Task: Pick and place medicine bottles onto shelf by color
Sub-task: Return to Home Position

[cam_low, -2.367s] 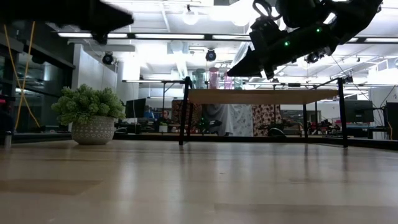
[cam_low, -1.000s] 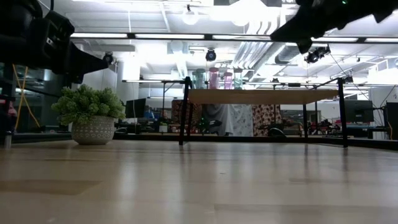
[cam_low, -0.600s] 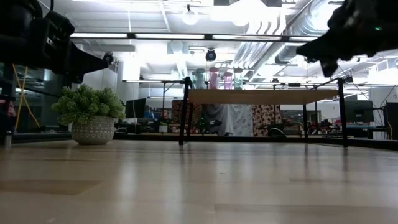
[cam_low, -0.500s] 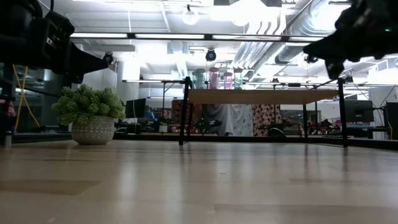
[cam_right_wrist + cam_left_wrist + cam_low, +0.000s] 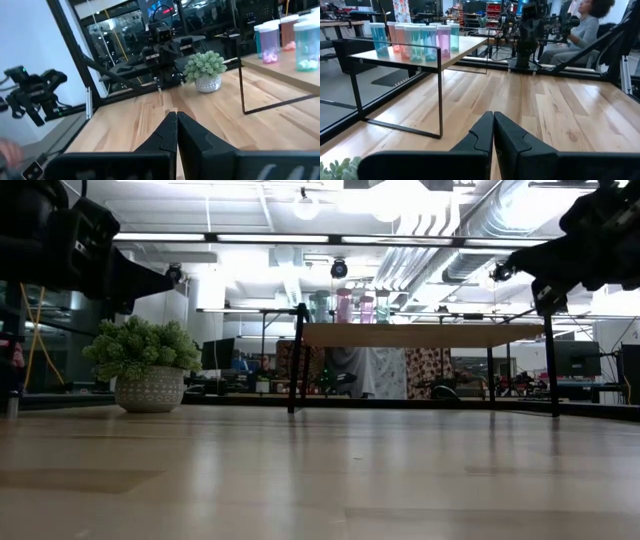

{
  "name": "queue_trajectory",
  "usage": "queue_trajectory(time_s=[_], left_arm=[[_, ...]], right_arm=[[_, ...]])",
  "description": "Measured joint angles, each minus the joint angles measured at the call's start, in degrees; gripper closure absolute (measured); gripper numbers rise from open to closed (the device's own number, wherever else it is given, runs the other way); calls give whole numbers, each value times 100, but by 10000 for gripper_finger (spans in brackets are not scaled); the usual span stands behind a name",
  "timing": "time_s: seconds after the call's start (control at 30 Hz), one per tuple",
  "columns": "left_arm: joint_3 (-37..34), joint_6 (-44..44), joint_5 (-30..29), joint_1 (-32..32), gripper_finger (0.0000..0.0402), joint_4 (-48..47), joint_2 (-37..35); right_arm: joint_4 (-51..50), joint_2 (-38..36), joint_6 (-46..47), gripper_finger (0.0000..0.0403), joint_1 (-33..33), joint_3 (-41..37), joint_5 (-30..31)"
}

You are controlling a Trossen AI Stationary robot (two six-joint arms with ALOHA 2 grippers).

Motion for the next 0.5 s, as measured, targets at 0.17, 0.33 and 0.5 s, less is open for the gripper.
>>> queue_trajectory(time_s=[0.17,0.33,0.5], left_arm=[[0,0,-1,0,398,-14,14],[0,0,-2,0,398,-15,16],[0,0,-7,0,398,-15,16]], right_arm=[[-41,-6,-401,403,37,6,-36],[-51,-6,202,403,37,9,-41],[-59,-6,531,402,37,9,-57]])
